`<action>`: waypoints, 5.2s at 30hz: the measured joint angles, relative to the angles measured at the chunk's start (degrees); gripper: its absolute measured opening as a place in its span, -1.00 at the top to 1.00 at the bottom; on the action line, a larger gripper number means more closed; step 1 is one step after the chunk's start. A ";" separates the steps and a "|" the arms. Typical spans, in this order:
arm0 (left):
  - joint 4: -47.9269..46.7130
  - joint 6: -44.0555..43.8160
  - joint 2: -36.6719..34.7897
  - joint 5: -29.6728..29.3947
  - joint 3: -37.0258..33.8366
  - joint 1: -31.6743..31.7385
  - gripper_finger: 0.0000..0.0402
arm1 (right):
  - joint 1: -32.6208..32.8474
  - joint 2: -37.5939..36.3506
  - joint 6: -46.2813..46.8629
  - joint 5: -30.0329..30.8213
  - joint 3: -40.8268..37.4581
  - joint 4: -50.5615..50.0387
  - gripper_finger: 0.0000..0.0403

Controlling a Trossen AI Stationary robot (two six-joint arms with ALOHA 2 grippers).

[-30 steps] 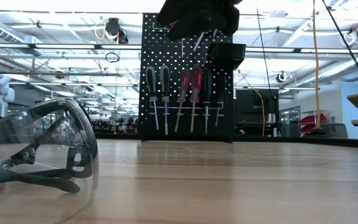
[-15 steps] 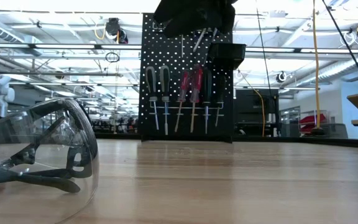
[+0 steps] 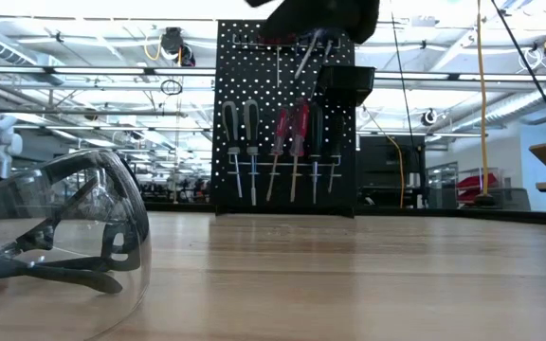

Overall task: Hang tools onto peg board
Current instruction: Hang the allen wrench on the pegboard

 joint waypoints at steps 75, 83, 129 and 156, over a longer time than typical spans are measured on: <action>-18.88 -0.86 15.80 2.03 16.67 4.44 0.35 | 6.49 0.00 2.06 1.67 0.00 -2.88 0.15; -25.61 2.63 15.71 1.72 20.35 4.79 0.35 | 6.49 0.00 2.32 1.85 0.00 -2.90 0.15; -19.67 -18.48 17.61 0.69 21.23 8.39 0.35 | 6.88 0.00 3.50 1.19 0.00 -5.38 0.15; -24.13 -18.99 17.67 5.48 21.21 8.31 0.35 | 6.88 0.00 4.41 1.23 0.00 -8.08 0.15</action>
